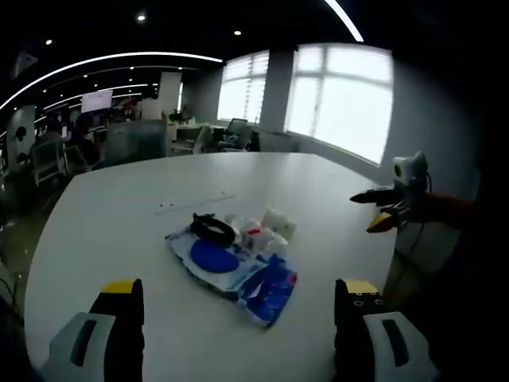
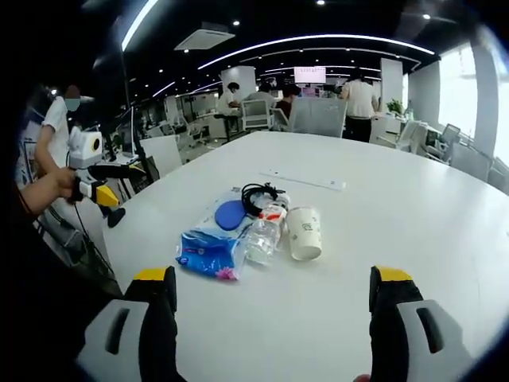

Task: Arrange the tabletop items into an orderly group along one side of the table until the central work area is clear of visible clutter.

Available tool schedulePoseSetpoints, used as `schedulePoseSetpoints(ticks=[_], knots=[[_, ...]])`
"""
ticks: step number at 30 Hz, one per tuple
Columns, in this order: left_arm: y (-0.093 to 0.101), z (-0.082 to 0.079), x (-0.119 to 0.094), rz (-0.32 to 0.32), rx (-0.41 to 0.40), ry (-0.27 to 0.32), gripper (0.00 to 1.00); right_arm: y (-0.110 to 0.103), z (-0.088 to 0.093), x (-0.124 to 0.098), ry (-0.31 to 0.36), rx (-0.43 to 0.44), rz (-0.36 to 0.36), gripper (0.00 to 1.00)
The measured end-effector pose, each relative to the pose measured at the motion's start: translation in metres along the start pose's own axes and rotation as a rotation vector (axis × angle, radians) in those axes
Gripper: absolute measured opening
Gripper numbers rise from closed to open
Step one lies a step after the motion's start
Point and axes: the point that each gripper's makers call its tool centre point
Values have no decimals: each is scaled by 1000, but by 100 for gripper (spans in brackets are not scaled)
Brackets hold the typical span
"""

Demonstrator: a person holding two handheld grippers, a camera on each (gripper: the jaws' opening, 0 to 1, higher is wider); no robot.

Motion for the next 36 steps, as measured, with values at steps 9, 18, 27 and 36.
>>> schedulePoseSetpoints(ticks=[9, 18, 27, 36], knots=[[0, 0, 1, 2, 0, -6, 98, 3, 1, 0, -2, 5, 6, 98], [5, -1, 3, 13, 1, 0, 98, 3, 1, 2, -7, 5, 6, 97], [6, -3, 4, 15, 4, 2, 98, 7, 4, 0, -13, 13, 14, 97], [7, -6, 6, 21, 0, 9, 98, 8, 5, 1, -25, 10, 18, 97]])
Point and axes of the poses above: the point that each gripper's makers call its tool centre point, and the gripper's own axes: x roughly forward along the fingers, y roughly to its right, z roughly out of its underside, and after that the axes turned 11 degrees about x, right-handed
